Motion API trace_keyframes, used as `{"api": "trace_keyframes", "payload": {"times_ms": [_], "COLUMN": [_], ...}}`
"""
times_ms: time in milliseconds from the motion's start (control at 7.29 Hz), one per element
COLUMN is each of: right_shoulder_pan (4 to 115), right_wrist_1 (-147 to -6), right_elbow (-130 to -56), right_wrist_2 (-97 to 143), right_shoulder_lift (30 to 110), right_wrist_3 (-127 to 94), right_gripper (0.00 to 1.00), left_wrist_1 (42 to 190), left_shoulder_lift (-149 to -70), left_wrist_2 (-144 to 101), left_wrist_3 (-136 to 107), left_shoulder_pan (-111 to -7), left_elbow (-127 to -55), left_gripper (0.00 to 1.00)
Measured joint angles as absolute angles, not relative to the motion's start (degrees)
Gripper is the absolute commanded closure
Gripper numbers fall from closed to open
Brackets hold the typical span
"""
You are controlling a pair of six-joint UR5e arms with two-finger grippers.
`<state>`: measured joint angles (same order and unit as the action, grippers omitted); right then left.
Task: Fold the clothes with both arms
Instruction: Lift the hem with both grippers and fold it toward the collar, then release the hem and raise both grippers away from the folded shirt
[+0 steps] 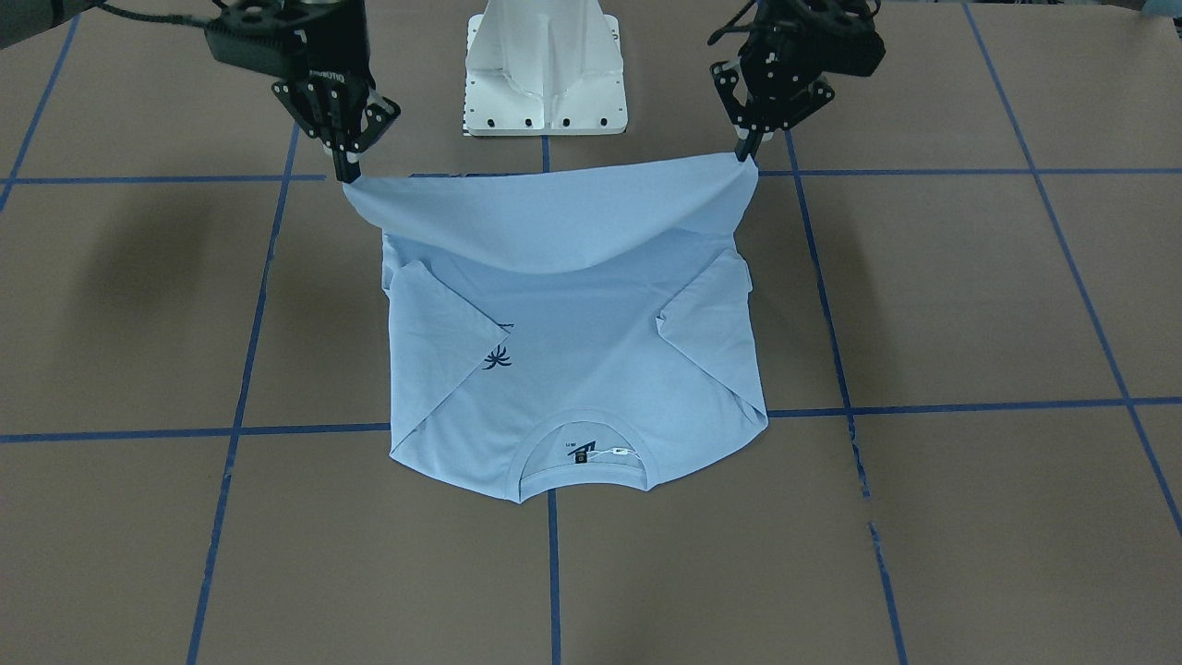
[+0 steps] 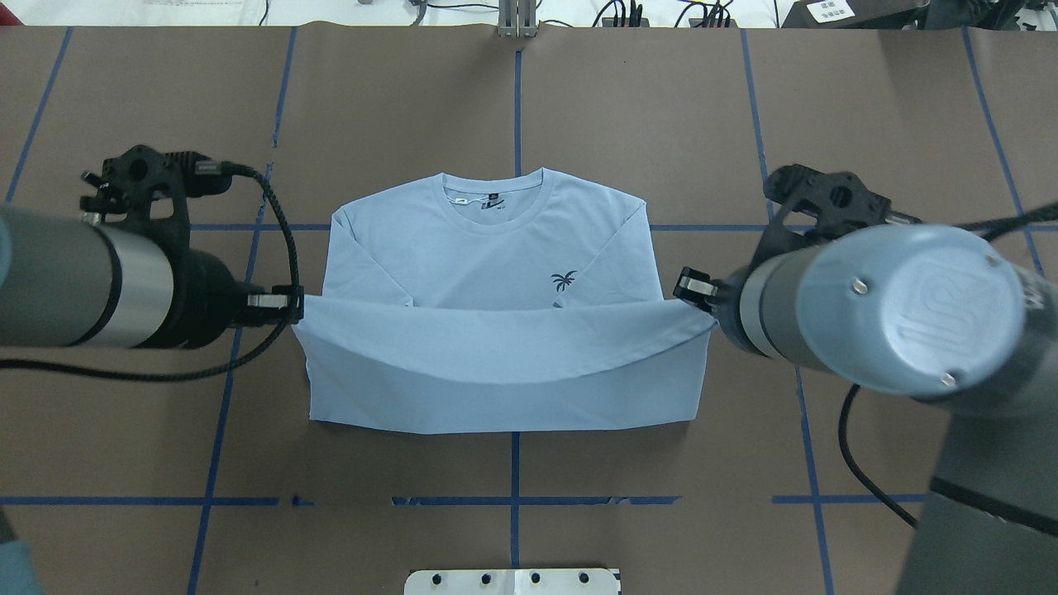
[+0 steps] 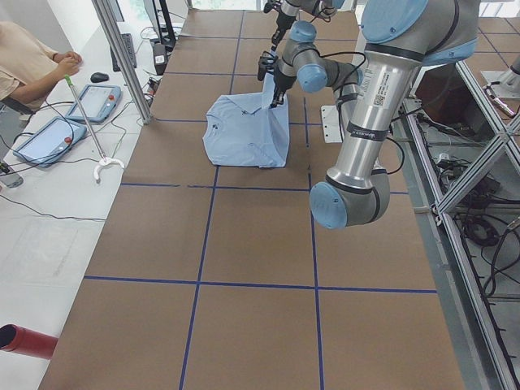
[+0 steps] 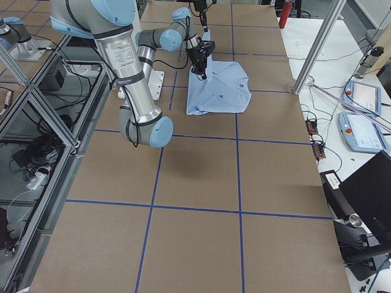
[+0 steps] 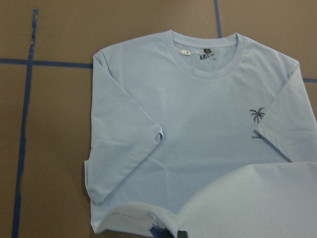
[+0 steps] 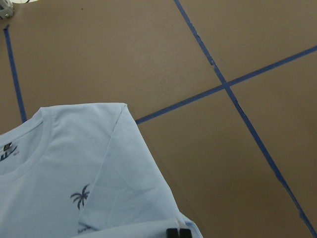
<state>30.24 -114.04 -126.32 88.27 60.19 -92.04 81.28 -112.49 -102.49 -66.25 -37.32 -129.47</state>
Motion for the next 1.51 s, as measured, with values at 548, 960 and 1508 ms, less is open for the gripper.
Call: {"api": "trace_keyframes", "payload": {"times_ms": [548,960,1508], "right_shoulder_pan": [35.56,36.70,38.27], "right_wrist_1": [-96.92,-86.80,-84.14], "right_elbow": [-102.73,-89.11,-86.73], "right_wrist_2": [88.27,88.19,88.36], "right_shoulder_lift": [54.80,51.99,51.57], "right_wrist_3": [-89.64,-87.63,-86.54], "right_gripper": [1.00,1.00,0.00], "left_wrist_1": [99.01,109.15,112.84], "left_shoulder_lift": [-117.61,-120.84,-120.52], "left_wrist_2": [-99.34,-97.06,-96.29], "left_wrist_3": [-62.42,-62.38,-61.12], "left_shoulder_pan": [-41.66,-41.61,-41.33], "left_elbow": [-103.27,-88.90,-86.26], "left_gripper": [1.00,1.00,0.00]}}
